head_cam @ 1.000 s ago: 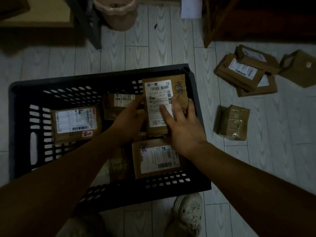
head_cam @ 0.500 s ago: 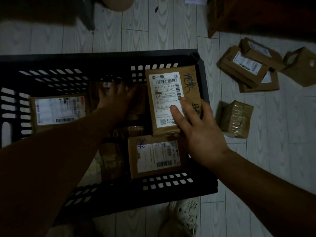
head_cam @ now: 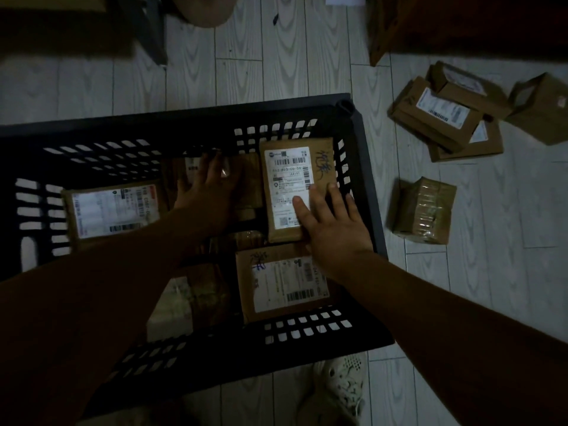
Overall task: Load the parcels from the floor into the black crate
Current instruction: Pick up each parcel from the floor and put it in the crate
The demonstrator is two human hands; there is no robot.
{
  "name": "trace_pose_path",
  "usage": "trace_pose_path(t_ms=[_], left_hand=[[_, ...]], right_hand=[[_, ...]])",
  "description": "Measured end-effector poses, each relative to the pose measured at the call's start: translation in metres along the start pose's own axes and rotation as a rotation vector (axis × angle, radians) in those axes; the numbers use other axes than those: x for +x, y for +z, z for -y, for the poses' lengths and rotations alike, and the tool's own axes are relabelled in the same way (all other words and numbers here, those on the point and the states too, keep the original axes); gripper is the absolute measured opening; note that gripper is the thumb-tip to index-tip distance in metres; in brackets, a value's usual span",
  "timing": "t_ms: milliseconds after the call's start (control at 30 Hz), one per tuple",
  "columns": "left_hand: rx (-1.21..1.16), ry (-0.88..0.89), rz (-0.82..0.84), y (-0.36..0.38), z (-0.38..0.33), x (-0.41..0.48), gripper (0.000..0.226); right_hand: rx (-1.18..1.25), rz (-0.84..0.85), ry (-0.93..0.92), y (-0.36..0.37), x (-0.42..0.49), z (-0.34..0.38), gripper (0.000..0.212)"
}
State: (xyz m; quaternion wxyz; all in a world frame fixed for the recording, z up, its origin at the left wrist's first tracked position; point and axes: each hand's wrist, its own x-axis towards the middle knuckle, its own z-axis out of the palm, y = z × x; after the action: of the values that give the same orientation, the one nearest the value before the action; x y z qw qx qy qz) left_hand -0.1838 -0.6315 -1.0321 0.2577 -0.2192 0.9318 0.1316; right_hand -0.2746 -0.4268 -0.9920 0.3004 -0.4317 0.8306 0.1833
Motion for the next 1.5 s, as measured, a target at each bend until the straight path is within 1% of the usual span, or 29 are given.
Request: trace_pose_path(t_ms=[100, 133, 200, 300, 400, 467, 533, 633, 733, 800, 867, 900, 1000, 1133, 1300, 1500], left_hand=[[0.016, -0.037, 0.042, -0.012, 0.003, -0.024, 0.087], [0.004, -0.048, 0.059, -0.021, 0.003, -0.035, 0.084], [-0.026, -0.055, 0.109, -0.049, 0.000, -0.060, 0.087], [-0.052, -0.048, 0.164, -0.112, -0.014, -0.104, 0.091], [-0.166, -0.105, 0.173, -0.192, -0.038, -0.154, 0.089], [-0.157, -0.097, 0.182, -0.244, -0.060, -0.194, 0.082], [-0.176, -0.093, 0.164, -0.289, -0.079, -0.236, 0.079], [-0.305, -0.162, 0.083, -0.341, -0.100, -0.290, 0.084], [-0.256, -0.164, 0.078, -0.385, -0.118, -0.323, 0.088], [-0.245, -0.123, 0.034, -0.418, -0.133, -0.337, 0.088], [-0.256, -0.017, -0.061, -0.454, -0.155, -0.348, 0.088], [-0.260, 0.033, -0.096, -0.470, -0.167, -0.355, 0.089], [-0.259, 0.165, -0.151, -0.509, -0.209, -0.389, 0.088], [-0.239, 0.311, -0.214, -0.547, -0.262, -0.432, 0.085], [-0.193, 0.389, -0.284, -0.580, -0.332, -0.459, 0.085], [-0.182, 0.417, -0.271, -0.583, -0.459, -0.459, 0.086]], right_hand=[[0.093, 0.039, -0.018, -0.020, -0.004, 0.000, 0.087], [0.126, 0.019, -0.034, -0.031, -0.009, 0.000, 0.088], [0.179, -0.038, -0.061, -0.058, -0.030, -0.005, 0.093], [0.211, -0.062, -0.071, -0.109, -0.080, -0.023, 0.092], [0.274, -0.087, 0.011, -0.168, -0.136, -0.046, 0.084], [0.346, -0.062, 0.076, -0.207, -0.177, -0.058, 0.077], [0.374, -0.029, 0.100, -0.241, -0.219, -0.068, 0.076], [0.352, -0.031, 0.110, -0.283, -0.278, -0.087, 0.080], [0.313, -0.094, 0.164, -0.321, -0.333, -0.115, 0.080], [0.319, -0.158, 0.208, -0.342, -0.374, -0.137, 0.072], [0.340, -0.250, 0.276, -0.356, -0.418, -0.156, 0.061], [0.354, -0.271, 0.313, -0.362, -0.440, -0.164, 0.061], [0.410, -0.322, 0.404, -0.372, -0.501, -0.183, 0.072], [0.487, -0.455, 0.490, -0.384, -0.573, -0.208, 0.070], [0.514, -0.529, 0.505, -0.386, -0.647, -0.253, 0.069], [0.483, -0.608, 0.523, -0.352, -0.723, -0.340, 0.068]])
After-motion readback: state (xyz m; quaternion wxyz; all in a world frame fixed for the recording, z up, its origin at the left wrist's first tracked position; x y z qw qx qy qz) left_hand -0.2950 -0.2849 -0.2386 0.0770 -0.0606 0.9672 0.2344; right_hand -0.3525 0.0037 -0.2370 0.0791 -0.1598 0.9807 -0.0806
